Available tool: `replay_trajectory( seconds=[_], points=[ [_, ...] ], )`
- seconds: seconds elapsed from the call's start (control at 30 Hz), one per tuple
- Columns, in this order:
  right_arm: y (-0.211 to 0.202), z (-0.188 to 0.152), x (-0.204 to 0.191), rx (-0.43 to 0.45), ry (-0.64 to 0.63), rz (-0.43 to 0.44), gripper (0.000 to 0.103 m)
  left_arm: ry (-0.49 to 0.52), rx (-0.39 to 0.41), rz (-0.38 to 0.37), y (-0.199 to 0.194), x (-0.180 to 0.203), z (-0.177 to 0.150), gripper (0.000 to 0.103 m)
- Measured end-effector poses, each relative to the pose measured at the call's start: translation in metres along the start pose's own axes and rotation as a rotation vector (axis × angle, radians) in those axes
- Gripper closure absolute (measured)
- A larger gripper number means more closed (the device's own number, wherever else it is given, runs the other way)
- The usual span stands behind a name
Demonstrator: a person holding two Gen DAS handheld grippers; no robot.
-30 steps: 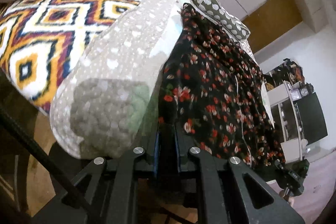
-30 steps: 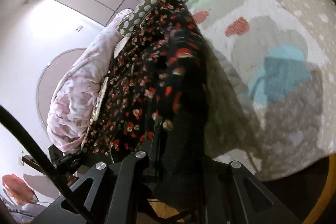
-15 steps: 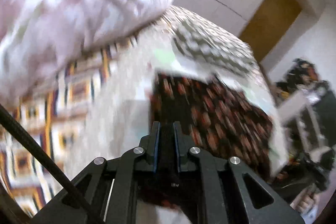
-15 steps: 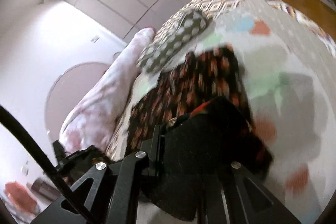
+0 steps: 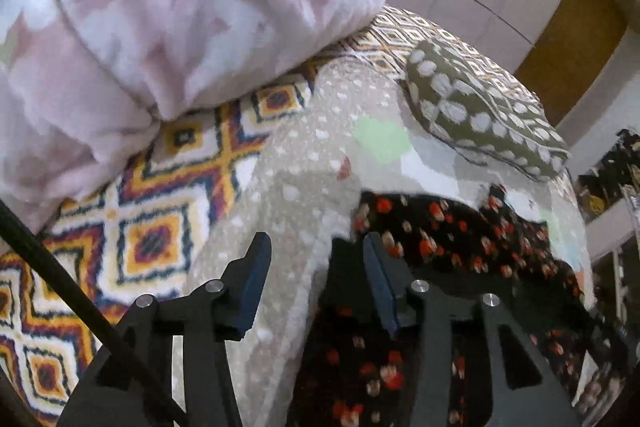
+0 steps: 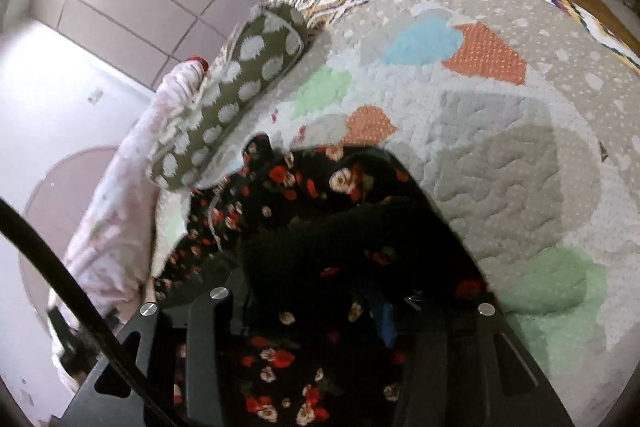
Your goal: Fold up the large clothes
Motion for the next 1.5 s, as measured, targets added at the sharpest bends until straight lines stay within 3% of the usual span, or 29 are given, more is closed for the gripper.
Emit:
replay_trajectory(
  seconds=[0.07, 0.13, 0.2, 0.27, 0.33, 0.43, 0.5, 0.57, 0.67, 0.77, 0.83, 0.97, 1.07, 1.17, 1.23, 1.33, 1.37, 1.4, 1.43, 1.5],
  points=[
    [-0.013, 0.007, 0.001, 0.032, 0.031, 0.027, 0.054, 0.026, -0.001, -0.027, -0.011, 0.006, -0.015, 0.054],
    [-0.027, 0.015, -0.002, 0.075, 0.054, 0.029, 0.045, 0.06, -0.004, -0.044, -0.021, 0.014, -0.031, 0.05],
    [-0.05, 0.025, -0.003, 0.17, 0.057, -0.025, 0.034, 0.093, -0.005, -0.065, -0.028, 0.024, -0.044, 0.045],
    [-0.063, 0.027, -0.003, 0.205, 0.071, -0.051, 0.031, 0.147, -0.011, -0.079, -0.033, 0.038, -0.061, 0.044],
    [-0.067, 0.023, -0.013, 0.176, 0.031, -0.059, 0.038, 0.213, -0.019, -0.082, -0.034, 0.054, -0.077, 0.044],
    [-0.059, 0.002, -0.048, 0.099, -0.16, -0.092, 0.06, 0.32, -0.026, -0.092, -0.029, 0.075, -0.105, 0.044],
    [-0.046, -0.018, -0.072, 0.041, -0.275, -0.078, 0.067, 0.364, -0.041, -0.089, -0.022, 0.084, -0.118, 0.044],
    [-0.026, -0.043, -0.096, -0.029, -0.369, -0.06, 0.068, 0.408, -0.055, -0.054, -0.007, 0.09, -0.13, 0.044],
    [0.009, -0.07, -0.121, -0.096, -0.487, -0.075, 0.068, 0.498, -0.008, 0.062, 0.019, 0.091, -0.137, 0.043],
    [0.05, -0.083, -0.125, -0.142, -0.563, -0.152, 0.067, 0.542, 0.043, 0.101, 0.039, 0.09, -0.136, 0.031],
    [0.078, -0.087, -0.12, -0.16, -0.602, -0.22, 0.065, 0.54, 0.082, 0.113, 0.044, 0.089, -0.132, 0.022],
    [0.089, -0.088, -0.114, -0.069, -0.596, -0.214, 0.061, 0.456, 0.09, 0.079, 0.054, 0.076, -0.121, 0.006],
    [0.089, -0.088, -0.111, -0.034, -0.604, -0.189, 0.061, 0.426, 0.085, 0.056, 0.055, 0.072, -0.118, 0.005],
    [0.087, -0.077, -0.113, -0.088, -0.569, -0.145, 0.062, 0.43, 0.065, 0.077, 0.048, 0.071, -0.116, 0.005],
    [0.07, -0.057, -0.1, -0.056, -0.474, -0.121, 0.062, 0.411, 0.072, 0.085, 0.035, 0.064, -0.113, 0.005],
    [0.046, -0.031, -0.057, 0.007, -0.311, -0.172, 0.062, 0.345, 0.11, 0.11, 0.011, 0.044, -0.104, 0.005],
    [0.04, -0.024, -0.036, 0.006, -0.249, -0.208, 0.068, 0.317, 0.118, 0.1, 0.003, 0.037, -0.102, 0.005],
    [0.036, -0.021, -0.024, 0.002, -0.215, -0.215, 0.087, 0.285, 0.127, 0.091, -0.006, 0.028, -0.1, 0.005],
    [0.029, -0.019, -0.015, -0.001, -0.189, -0.223, 0.096, 0.243, 0.14, 0.087, -0.018, 0.017, -0.099, 0.005],
    [0.011, -0.02, -0.013, 0.02, -0.212, -0.309, 0.095, 0.193, 0.155, 0.085, -0.031, -0.001, -0.099, 0.005]
  ],
)
Point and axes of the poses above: each gripper's, at about its wrist camera, not at the fingertips, and y roughly the way its jaws point, x to its right, z to its top, the point moved 4 cm from there along y, roughly the way its jaws point, and after that the axes turned 8 degrees about -y, right-handed, at the moved point
